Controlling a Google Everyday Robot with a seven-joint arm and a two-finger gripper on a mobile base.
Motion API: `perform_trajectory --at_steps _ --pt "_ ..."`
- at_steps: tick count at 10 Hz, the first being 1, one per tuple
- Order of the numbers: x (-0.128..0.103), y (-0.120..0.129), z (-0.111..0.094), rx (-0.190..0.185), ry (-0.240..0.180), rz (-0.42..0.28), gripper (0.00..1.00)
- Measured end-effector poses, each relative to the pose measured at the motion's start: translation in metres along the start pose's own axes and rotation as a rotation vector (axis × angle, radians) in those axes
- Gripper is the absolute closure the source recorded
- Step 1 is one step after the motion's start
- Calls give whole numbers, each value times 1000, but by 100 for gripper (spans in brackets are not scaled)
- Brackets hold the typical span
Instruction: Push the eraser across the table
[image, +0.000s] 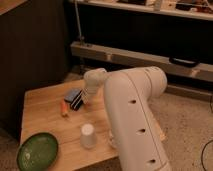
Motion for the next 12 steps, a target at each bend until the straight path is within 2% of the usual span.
perform_trajectory --at_steps 7,12 --pt "-49 -5 14 34 -15 -21 94" --pt "-54 -1 16 38 -12 -31 94"
